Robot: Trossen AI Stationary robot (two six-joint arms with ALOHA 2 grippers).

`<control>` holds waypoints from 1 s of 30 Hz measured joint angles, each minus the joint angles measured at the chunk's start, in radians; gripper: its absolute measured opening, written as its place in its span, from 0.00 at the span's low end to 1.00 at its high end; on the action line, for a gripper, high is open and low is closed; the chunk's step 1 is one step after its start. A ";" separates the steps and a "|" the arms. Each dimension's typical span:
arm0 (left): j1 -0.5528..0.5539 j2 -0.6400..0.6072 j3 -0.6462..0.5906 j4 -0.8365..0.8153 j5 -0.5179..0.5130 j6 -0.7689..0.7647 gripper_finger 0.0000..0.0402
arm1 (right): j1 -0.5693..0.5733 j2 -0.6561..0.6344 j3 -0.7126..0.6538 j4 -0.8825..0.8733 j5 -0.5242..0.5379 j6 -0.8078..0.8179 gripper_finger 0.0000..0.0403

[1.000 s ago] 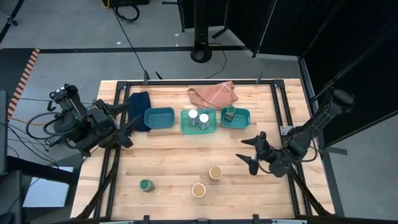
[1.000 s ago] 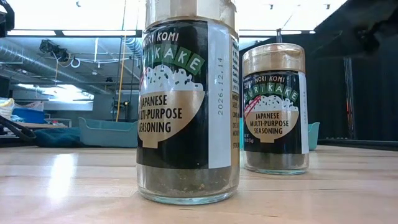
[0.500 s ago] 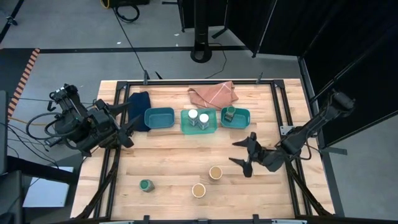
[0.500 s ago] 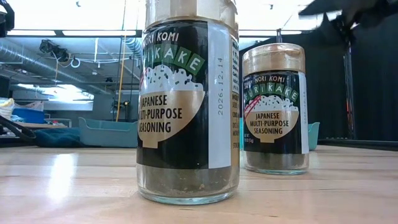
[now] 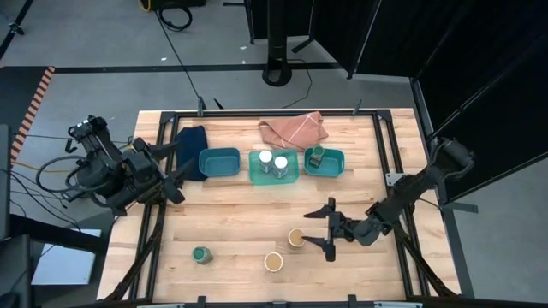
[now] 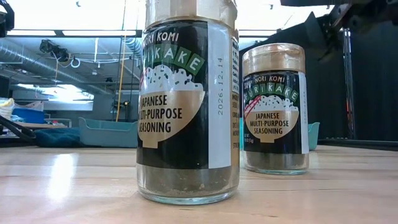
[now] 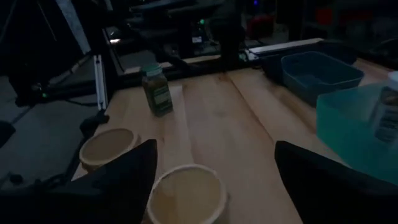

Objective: Sort spices by type
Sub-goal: Put the top gold seasoning bottle into the blue bin

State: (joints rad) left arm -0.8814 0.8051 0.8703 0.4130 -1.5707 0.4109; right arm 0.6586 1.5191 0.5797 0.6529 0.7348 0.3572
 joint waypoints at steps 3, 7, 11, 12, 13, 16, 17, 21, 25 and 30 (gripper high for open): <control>0.000 0.000 0.000 -0.053 0.000 -0.056 0.77 | 0.000 0.057 0.032 0.046 -0.005 -0.014 0.83; 0.000 0.000 0.000 -0.104 0.000 -0.120 0.77 | 0.000 0.109 0.071 0.055 -0.016 -0.050 0.84; 0.000 0.000 0.000 -0.120 0.000 -0.157 0.77 | 0.000 0.147 0.091 0.056 -0.025 -0.053 0.84; 0.000 0.000 0.000 -0.123 0.000 -0.160 0.77 | 0.000 0.158 0.091 0.055 -0.025 -0.046 0.84; 0.000 0.000 0.000 -0.124 0.000 -0.160 0.77 | 0.000 0.169 0.092 0.054 -0.025 -0.042 0.84; 0.000 0.000 0.000 -0.123 0.000 -0.161 0.77 | 0.000 0.189 0.092 0.056 -0.023 -0.038 0.84; 0.000 0.000 0.000 -0.123 0.000 -0.161 0.77 | 0.000 0.194 0.093 0.057 -0.022 -0.036 0.84; 0.000 0.000 0.000 -0.122 0.000 -0.161 0.77 | -0.002 0.199 0.092 0.040 -0.022 -0.023 0.83; 0.000 0.000 0.000 -0.124 0.000 -0.162 0.77 | -0.004 0.199 0.092 0.025 -0.022 -0.020 0.82; 0.000 0.000 0.000 -0.127 0.000 -0.162 0.77 | -0.012 0.198 0.092 0.007 -0.024 -0.014 0.82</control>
State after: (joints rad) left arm -0.8814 0.8048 0.8703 0.2859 -1.5707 0.2489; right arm 0.6465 1.7172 0.6720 0.6603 0.7106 0.3428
